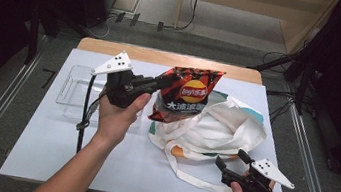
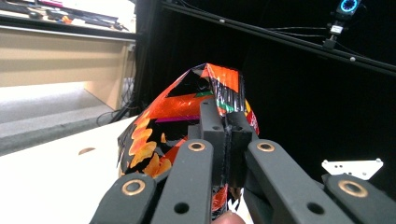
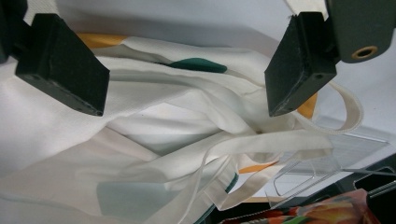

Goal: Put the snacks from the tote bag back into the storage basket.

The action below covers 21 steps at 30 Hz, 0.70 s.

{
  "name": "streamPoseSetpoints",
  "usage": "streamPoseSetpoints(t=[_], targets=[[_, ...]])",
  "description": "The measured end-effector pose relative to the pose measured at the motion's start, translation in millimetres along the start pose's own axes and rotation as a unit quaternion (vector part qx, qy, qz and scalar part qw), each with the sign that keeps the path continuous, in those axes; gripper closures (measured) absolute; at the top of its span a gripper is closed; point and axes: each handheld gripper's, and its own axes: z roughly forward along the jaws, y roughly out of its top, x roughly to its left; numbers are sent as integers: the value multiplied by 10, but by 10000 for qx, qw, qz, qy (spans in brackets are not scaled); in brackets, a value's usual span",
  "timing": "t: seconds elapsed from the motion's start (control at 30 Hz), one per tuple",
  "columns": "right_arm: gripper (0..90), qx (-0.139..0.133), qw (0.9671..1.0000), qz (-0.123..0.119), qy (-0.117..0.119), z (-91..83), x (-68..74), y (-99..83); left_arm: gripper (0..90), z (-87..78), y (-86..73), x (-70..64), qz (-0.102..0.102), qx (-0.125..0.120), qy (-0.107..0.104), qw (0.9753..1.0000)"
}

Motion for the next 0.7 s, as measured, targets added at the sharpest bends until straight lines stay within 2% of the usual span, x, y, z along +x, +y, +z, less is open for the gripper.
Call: streamPoseSetpoints(t=[0.6,0.7], targets=[[137,-39,10000,-37,-23,14,25,-3,900,-467,96,344,4,-61,542,9985],[137,-77,9998,-61,-167,-7,44,14,900,-540,93,416,-20,-45,661,9978]])
